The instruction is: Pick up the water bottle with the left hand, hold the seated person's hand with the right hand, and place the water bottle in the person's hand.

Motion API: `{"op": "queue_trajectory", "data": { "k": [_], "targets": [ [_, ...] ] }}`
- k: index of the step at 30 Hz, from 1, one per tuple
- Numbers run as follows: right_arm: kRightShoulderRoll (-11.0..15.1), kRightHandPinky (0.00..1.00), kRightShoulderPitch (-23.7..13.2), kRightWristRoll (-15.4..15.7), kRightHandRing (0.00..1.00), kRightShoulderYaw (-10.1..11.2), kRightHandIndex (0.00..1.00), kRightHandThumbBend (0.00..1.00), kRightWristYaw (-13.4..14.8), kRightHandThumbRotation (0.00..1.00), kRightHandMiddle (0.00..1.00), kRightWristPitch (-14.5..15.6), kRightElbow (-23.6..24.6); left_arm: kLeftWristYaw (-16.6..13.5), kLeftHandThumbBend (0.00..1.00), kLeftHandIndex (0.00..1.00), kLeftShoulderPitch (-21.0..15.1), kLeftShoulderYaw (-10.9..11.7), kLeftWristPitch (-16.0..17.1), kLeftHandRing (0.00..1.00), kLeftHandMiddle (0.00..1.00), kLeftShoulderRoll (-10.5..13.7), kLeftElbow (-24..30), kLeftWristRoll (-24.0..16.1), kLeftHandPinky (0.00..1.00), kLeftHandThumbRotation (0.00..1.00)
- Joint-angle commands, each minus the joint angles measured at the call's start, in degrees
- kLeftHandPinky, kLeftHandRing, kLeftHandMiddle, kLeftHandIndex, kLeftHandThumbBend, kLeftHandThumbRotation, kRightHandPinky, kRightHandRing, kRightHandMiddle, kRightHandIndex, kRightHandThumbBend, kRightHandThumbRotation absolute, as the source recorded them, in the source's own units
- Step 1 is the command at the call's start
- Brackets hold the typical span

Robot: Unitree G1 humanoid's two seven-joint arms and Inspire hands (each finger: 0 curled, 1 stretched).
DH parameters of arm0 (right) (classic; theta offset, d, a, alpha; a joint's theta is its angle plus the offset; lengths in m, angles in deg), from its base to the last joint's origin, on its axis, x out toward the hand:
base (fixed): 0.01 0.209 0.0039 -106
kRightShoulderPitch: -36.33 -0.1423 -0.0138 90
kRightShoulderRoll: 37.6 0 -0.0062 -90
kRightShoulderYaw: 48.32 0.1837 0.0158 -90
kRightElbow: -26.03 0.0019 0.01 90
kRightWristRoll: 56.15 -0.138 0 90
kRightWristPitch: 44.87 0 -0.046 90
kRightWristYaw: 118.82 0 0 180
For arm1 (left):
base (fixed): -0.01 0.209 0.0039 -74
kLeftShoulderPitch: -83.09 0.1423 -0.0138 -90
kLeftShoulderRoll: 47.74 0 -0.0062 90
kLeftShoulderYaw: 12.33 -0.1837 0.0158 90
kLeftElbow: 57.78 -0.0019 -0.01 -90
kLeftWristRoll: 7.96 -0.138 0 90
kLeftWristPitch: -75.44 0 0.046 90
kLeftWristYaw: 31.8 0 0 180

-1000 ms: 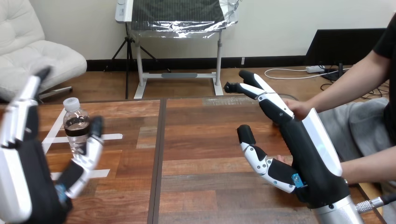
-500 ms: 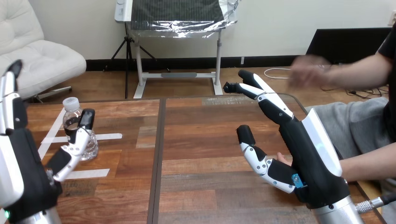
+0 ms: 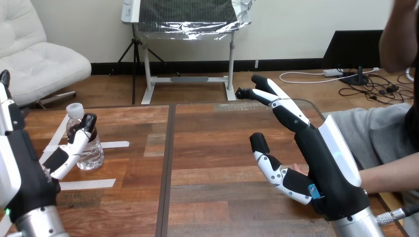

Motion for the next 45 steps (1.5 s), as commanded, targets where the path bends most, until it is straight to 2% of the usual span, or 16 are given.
{"op": "queue_trajectory", "data": {
  "k": [1, 14, 20, 31, 45],
  "targets": [
    [-0.3, 0.94, -4.1, -0.4, 0.92, 0.4, 0.82, 0.11, 0.5, 0.00, 0.94, -0.6, -0.6, 2.2, 0.86, 0.97, -6.5, -0.3, -1.2, 0.92, 0.94, 2.1, -3.0, 1.4, 0.88, 0.47],
    [0.2, 0.93, -4.5, 0.3, 0.92, 0.7, 0.82, 0.11, 0.5, 0.00, 0.94, -0.6, -0.8, 5.6, 0.88, 0.96, -11.7, -0.9, -4.9, 0.89, 0.92, 2.8, -8.6, 3.3, 0.82, 0.43],
    [0.2, 0.93, -4.5, 0.5, 0.92, 0.8, 0.82, 0.11, 0.5, 0.00, 0.94, -0.1, -0.5, 5.9, 0.88, 0.95, -13.7, -1.2, -6.4, 0.88, 0.92, 2.8, -11.0, 3.2, 0.80, 0.40],
    [0.4, 0.92, -4.6, 0.6, 0.92, 0.9, 0.81, 0.11, 0.2, 0.00, 0.94, 0.4, -0.4, 5.8, 0.90, 0.94, -16.9, -1.5, -7.9, 0.87, 0.91, 2.8, -15.0, 3.4, 0.78, 0.42],
    [0.8, 0.91, -4.9, 0.8, 0.91, 1.0, 0.81, 0.12, 0.2, 0.00, 0.94, -0.1, -0.7, 6.0, 0.90, 0.95, -21.5, -1.9, -7.5, 0.88, 0.92, 3.9, -22.7, 4.4, 0.79, 0.43]
  ]
}}
